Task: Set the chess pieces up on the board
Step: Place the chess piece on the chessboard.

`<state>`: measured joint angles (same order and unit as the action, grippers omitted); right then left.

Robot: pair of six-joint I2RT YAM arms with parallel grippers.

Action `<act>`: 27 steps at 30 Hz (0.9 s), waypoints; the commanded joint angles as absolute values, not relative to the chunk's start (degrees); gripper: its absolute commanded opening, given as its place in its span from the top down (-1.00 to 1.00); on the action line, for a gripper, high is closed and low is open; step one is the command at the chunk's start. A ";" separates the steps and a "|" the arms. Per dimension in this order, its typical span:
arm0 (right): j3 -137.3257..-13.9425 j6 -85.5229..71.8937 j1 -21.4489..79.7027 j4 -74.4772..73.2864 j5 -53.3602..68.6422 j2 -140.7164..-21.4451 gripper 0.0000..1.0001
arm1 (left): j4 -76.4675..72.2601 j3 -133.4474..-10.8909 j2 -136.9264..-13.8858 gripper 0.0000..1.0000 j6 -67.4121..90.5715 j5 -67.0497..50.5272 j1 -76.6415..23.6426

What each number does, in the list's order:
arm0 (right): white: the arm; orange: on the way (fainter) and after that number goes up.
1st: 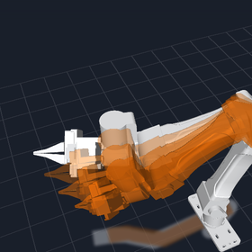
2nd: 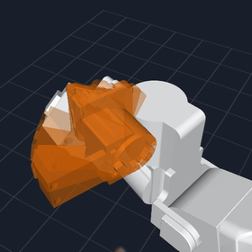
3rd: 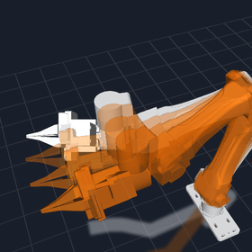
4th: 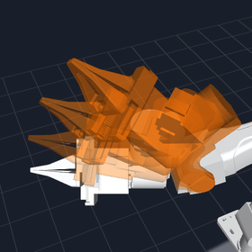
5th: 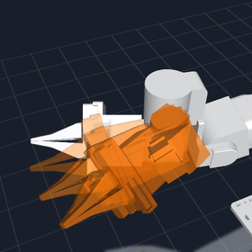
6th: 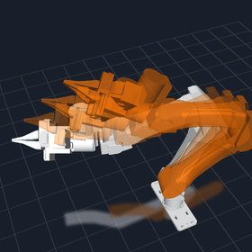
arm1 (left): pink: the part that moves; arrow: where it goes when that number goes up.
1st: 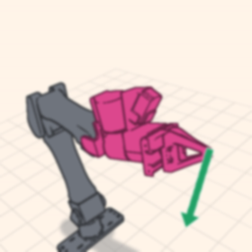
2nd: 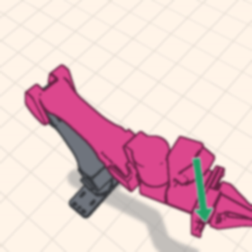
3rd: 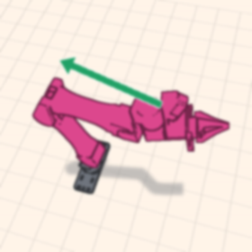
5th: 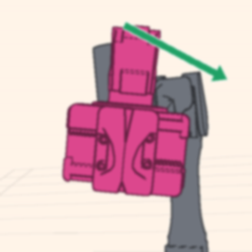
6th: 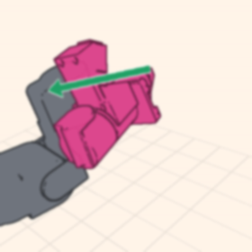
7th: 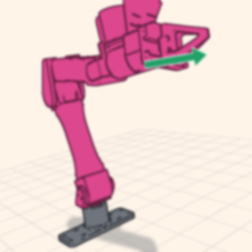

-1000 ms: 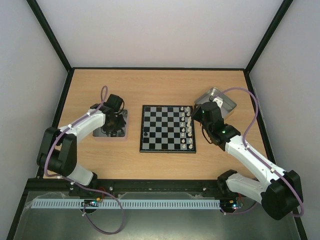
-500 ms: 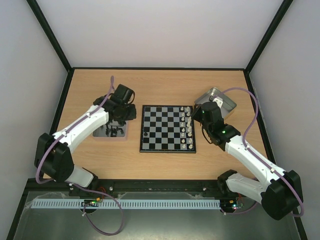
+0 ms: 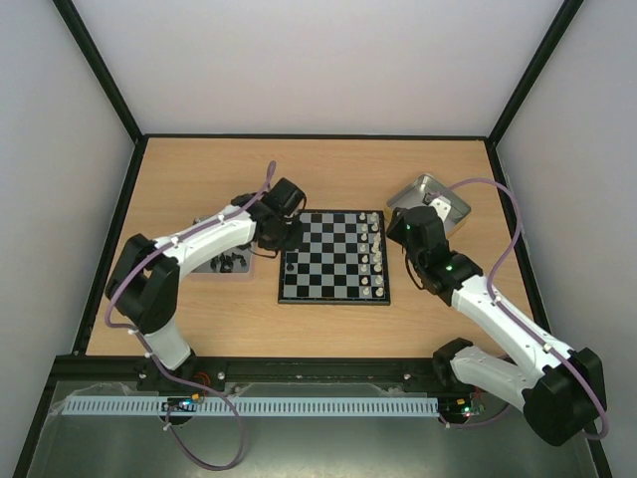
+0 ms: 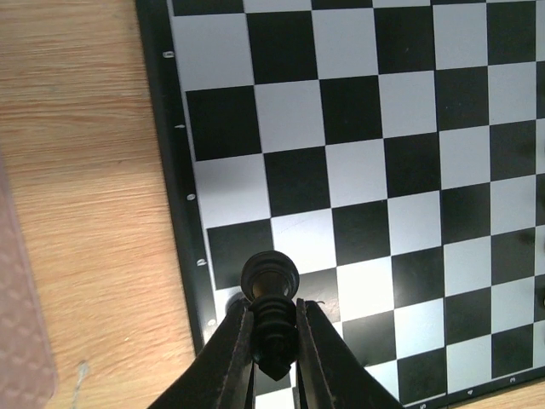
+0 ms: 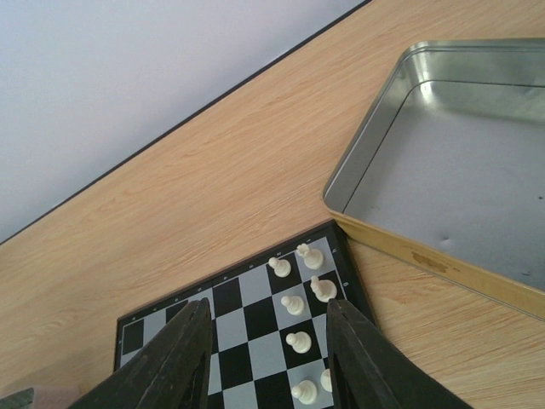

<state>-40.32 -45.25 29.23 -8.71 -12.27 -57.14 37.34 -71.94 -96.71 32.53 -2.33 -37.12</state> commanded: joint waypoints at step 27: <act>-38.67 -45.92 29.18 -8.04 -18.90 -55.89 0.25 | 41.28 -79.08 -107.54 0.75 30.06 2.58 -37.97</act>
